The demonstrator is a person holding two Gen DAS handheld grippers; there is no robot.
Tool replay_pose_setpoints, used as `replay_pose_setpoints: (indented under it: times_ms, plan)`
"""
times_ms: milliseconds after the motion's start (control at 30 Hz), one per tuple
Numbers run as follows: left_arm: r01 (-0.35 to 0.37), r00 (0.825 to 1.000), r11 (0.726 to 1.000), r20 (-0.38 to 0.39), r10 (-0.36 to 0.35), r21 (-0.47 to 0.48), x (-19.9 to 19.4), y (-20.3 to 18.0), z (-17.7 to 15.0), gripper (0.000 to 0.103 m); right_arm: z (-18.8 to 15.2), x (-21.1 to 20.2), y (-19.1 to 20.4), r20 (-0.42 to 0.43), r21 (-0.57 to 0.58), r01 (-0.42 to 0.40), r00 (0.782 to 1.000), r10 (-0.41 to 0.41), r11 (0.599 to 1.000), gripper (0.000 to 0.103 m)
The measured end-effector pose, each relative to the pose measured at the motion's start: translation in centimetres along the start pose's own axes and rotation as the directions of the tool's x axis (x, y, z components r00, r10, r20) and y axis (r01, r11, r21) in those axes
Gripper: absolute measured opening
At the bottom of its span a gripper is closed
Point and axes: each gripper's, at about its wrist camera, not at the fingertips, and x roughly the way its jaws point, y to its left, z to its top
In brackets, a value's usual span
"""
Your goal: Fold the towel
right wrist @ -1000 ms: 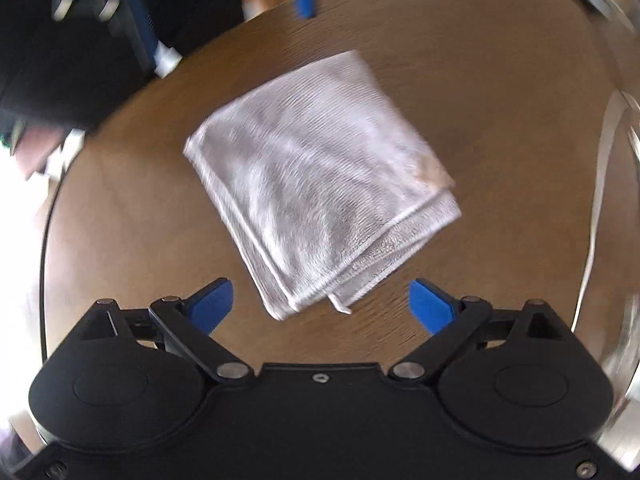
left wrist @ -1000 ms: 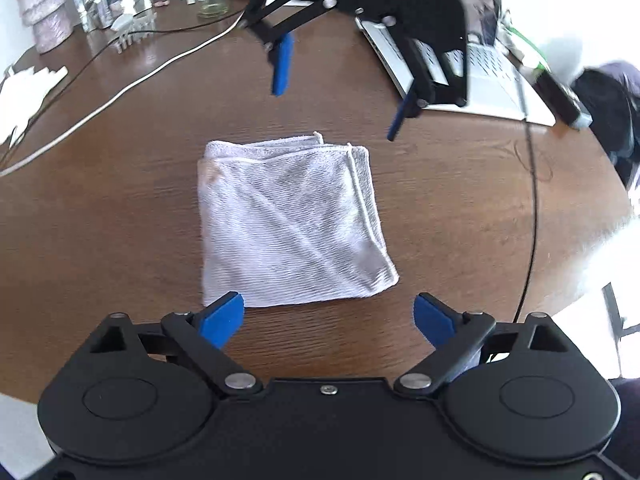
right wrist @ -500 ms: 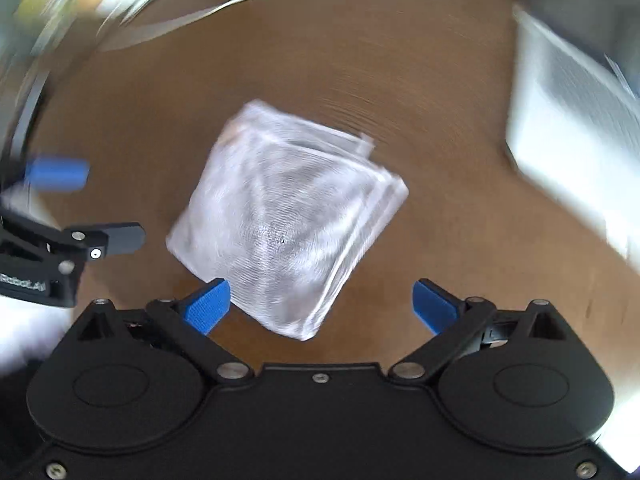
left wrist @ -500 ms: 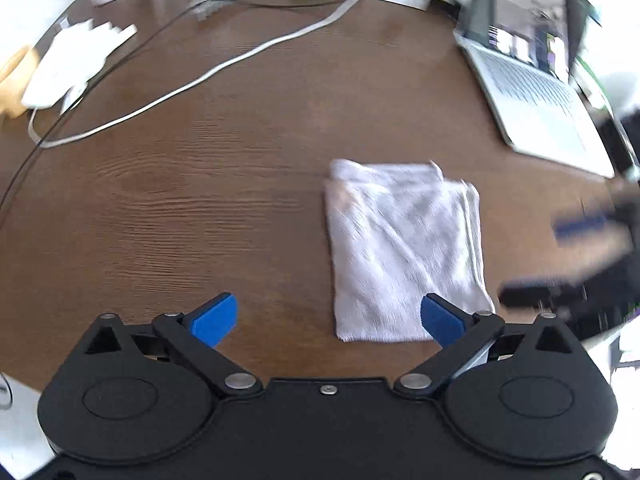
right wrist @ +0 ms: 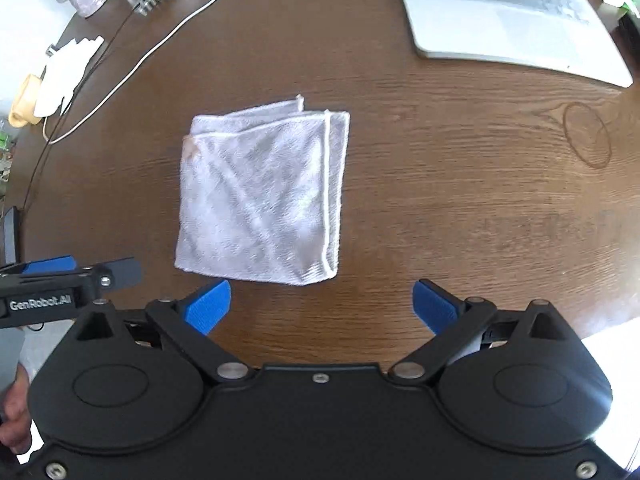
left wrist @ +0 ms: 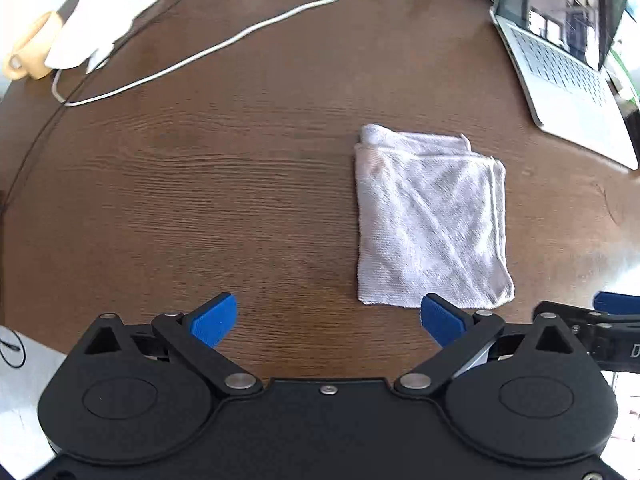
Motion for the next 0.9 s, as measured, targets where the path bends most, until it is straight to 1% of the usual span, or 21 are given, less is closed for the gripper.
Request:
replay_pose_setpoints:
  times_ms: [167,267,467,567,633,767,900]
  plan:
    - [-0.022,1.000,1.000,-0.008,0.022,-0.006,0.1,-0.2,-0.2,0.099,-0.2,-0.1,0.0,0.007,-0.019,0.021,1.000,-0.021,1.000,0.099]
    - [-0.067,0.998,0.998,-0.013,0.067,-0.007,0.2,-0.5,-0.1,0.099,-0.1,-0.1,0.0,0.012,-0.034,0.018,1.000,-0.017,0.999,0.099]
    - [-0.072,0.997,0.997,-0.025,0.072,-0.006,0.3,-0.8,-0.2,0.099,0.1,0.2,0.1,0.006,-0.050,0.010,1.000,-0.010,0.999,0.099]
    - [-0.116,0.993,0.993,-0.017,0.116,0.004,0.2,-1.1,-0.3,0.099,0.2,0.4,0.1,0.002,-0.056,0.011,1.000,-0.011,0.998,0.099]
    - [-0.120,0.993,0.993,-0.015,0.120,0.003,0.2,-1.1,-0.3,0.099,0.2,0.4,0.1,-0.001,-0.059,0.013,1.000,-0.013,0.998,0.099]
    - [-0.097,0.995,0.995,-0.022,0.097,0.005,0.3,-1.2,-0.3,0.097,0.3,0.5,0.1,-0.003,-0.063,0.029,1.000,-0.030,0.998,0.099]
    - [-0.094,0.995,0.995,-0.036,0.095,0.026,0.6,-1.6,-0.3,0.097,0.2,0.6,-0.1,-0.013,-0.055,0.038,0.999,-0.039,0.998,0.099]
